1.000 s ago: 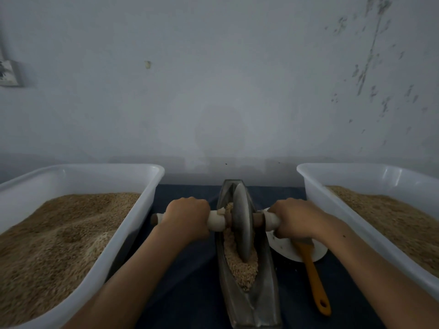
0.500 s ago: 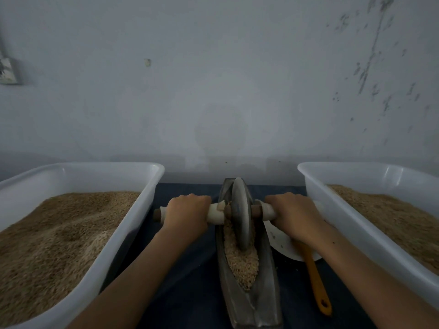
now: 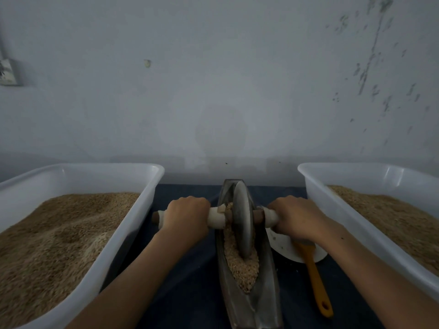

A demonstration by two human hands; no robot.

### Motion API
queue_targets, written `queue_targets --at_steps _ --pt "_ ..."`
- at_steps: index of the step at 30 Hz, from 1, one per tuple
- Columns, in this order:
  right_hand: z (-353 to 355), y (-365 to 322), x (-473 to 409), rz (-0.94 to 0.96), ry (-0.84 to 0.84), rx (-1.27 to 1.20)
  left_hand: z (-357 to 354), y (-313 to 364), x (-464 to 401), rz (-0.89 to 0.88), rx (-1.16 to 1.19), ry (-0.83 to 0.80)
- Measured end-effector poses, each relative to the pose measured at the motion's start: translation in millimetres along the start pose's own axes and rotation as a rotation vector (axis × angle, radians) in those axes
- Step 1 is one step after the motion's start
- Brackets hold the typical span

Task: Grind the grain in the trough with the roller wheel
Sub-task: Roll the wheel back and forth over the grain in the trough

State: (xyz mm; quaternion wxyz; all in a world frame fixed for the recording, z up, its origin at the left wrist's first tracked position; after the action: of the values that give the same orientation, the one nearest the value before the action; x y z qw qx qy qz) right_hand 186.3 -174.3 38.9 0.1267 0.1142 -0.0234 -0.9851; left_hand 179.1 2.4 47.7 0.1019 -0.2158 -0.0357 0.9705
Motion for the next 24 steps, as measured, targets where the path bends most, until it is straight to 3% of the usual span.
queue_targets --at_steps 3,6,10,17,20,24 --pt "8.9 1.2 -0.8 -0.022 0.157 -0.015 6.4 0.4 0.7 0.04 -0.005 0.112" --pt "13.7 -0.5 -0.2 -0.019 0.235 -0.014 4.6 -1.9 -2.3 0.052 -0.021 0.109" --pt "12.6 -2.2 0.4 0.016 0.186 0.02 -3.0 -2.9 -4.1 0.011 -0.034 0.008" --pt "-5.9 0.7 3.8 0.013 -0.155 -0.007 -13.1 0.8 -2.5 -0.054 -0.007 -0.18" --pt "-4.2 -0.6 2.6 0.012 -0.123 0.004 -13.7 -1.4 -2.8 -0.044 -0.004 -0.158" --pt "5.9 -1.8 0.3 0.007 0.061 0.013 -7.1 -2.9 -5.6 -0.023 -0.009 -0.038"
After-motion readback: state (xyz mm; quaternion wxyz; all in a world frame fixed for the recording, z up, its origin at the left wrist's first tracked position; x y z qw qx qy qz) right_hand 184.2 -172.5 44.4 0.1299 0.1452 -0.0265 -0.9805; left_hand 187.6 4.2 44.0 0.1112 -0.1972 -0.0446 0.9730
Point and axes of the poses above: each hand's wrist, its own x-axis away from the middle knuckle, its own z-axis out of the back of the hand, y = z × x, the point moved 10 cm from there along -x, towards the middle knuckle, and after that the axes turned 7 degrees about y, right-handed, at the moved point
